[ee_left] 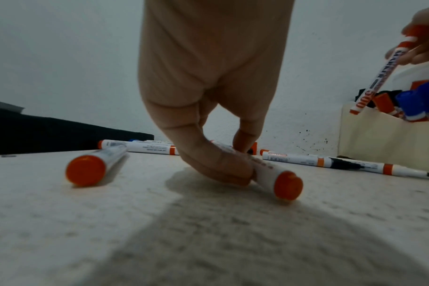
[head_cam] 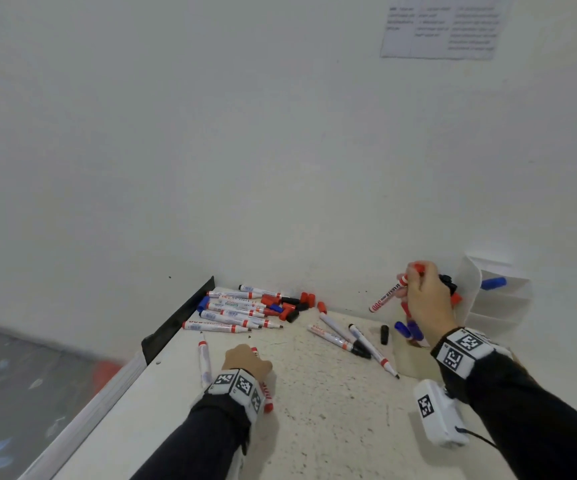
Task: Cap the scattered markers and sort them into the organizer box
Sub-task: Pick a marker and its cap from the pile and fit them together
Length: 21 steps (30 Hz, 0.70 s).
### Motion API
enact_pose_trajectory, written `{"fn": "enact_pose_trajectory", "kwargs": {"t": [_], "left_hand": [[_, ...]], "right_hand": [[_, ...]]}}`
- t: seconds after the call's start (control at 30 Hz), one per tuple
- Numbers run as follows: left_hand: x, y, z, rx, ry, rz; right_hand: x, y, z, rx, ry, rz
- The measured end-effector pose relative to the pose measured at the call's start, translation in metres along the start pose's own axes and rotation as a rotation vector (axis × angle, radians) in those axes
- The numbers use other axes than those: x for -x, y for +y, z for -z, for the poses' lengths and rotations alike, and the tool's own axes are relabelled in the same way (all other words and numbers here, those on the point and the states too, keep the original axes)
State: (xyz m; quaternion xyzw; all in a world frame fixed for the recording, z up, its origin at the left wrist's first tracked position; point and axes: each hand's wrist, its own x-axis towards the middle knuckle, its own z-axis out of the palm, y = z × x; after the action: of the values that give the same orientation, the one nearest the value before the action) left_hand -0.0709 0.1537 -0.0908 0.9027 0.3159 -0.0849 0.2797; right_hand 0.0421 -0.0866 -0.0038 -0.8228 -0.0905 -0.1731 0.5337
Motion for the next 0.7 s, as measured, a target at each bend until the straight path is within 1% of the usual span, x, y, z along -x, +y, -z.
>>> {"fn": "enact_pose_trajectory", "kwargs": {"t": [0.1,0.2,0.23,0.3,0.5,0.6,0.63,0.7], "left_hand": [[-0.003,0.01,-0.005,0.097,-0.008,-0.008],[-0.006,0.016,-0.009,0.171,-0.026,-0.042],[-0.006,0.018,-0.009,0.191,-0.016,-0.061],[-0.007,0.021,-0.01,0.249,0.0,-0.091],[-0.008,0.027,-0.004,0.441,-0.003,-0.116],[-0.011,0.027,0.001,0.492,-0.017,-0.144],[-0.012,0.027,0.003,0.507,-0.021,-0.153],[-0.012,0.027,0.007,0.512,-0.023,-0.165]], "right_hand": [[-0.013,0.005,0.033,0.044,0.152,-0.062],[-0.021,0.009,0.053,0.119,0.224,-0.099],[-0.023,0.012,0.055,0.145,0.224,-0.098],[-0.024,0.016,0.056,0.236,0.181,-0.09],[-0.02,0.032,0.041,0.401,0.078,0.005],[-0.017,0.04,0.034,0.652,-0.021,0.019],[-0.017,0.039,0.03,0.737,-0.021,0.044],[-0.019,0.029,0.022,0.84,0.049,0.122]]}}
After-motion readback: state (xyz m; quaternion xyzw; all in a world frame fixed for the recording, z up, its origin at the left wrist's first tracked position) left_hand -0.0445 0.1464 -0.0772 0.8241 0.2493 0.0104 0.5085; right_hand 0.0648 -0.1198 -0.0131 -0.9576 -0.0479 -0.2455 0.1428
